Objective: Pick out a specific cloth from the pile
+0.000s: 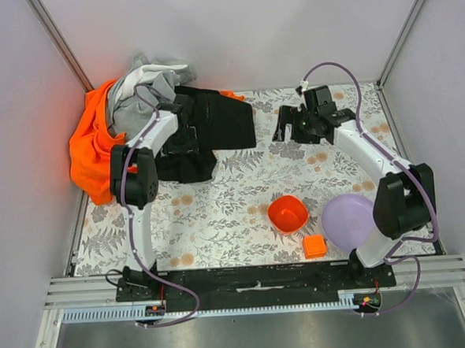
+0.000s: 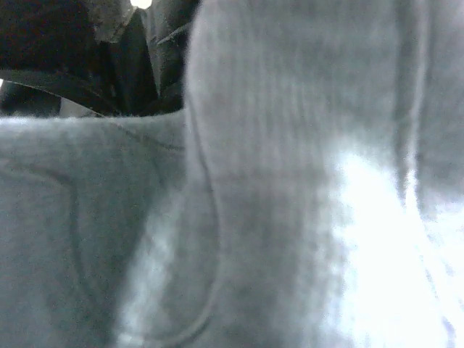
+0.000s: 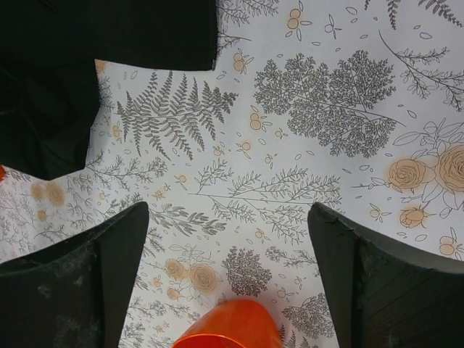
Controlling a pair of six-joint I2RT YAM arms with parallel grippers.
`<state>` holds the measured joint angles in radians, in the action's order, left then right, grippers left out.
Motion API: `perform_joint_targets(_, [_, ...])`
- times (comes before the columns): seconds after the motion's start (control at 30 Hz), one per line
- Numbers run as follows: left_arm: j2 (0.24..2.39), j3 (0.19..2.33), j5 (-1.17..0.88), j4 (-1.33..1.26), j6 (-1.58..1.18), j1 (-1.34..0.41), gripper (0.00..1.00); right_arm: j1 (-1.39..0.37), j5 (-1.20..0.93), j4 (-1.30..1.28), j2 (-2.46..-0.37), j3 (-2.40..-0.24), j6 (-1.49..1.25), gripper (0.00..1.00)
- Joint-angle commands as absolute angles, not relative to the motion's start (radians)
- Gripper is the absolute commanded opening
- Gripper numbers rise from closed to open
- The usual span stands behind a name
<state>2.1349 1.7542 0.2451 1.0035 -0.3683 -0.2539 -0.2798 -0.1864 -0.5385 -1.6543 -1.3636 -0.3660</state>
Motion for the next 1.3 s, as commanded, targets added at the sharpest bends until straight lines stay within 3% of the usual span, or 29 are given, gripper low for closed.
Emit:
perform_joint_targets(0.0, [2.262, 2.090, 0.262, 1.032, -0.308, -0.258, 0.69, -0.288, -0.207, -0.561, -1.634, -1.433, -0.341, 0.98])
perform_joint_targets(0.1, [2.325, 2.294, 0.247, 1.071, -0.288, -0.258, 0.41, -0.288, -0.219, -0.572, -1.631, -1.443, -0.334, 0.98])
perform_joint_targets(0.2, [2.333, 2.431, 0.255, 1.074, -0.290, -0.239, 0.03, -0.287, -0.233, -0.581, -1.629, -1.453, -0.327, 0.98])
perform_joint_targets(0.5, [2.093, 2.392, 0.245, 0.848, -0.409, -0.095, 0.02, -0.393, -0.290, -0.586, -1.699, -1.512, -0.321, 0.98])
perform_joint_targets(0.77, [2.023, 2.395, 0.279, 0.857, -0.468, 0.035, 0.02, -0.601, -0.351, -0.568, -1.905, -1.660, -0.394, 0.98])
perform_joint_targets(1.03, [1.939, 2.318, 0.252, 0.856, -0.477, 0.074, 0.02, -0.680, -0.457, -0.340, -2.192, -1.816, -0.776, 0.98])
perform_joint_targets(1.27, [1.902, 2.310, 0.149, 0.851, -0.503, 0.089, 0.02, -0.680, -0.405, -0.144, -2.364, -1.858, -1.067, 0.98])
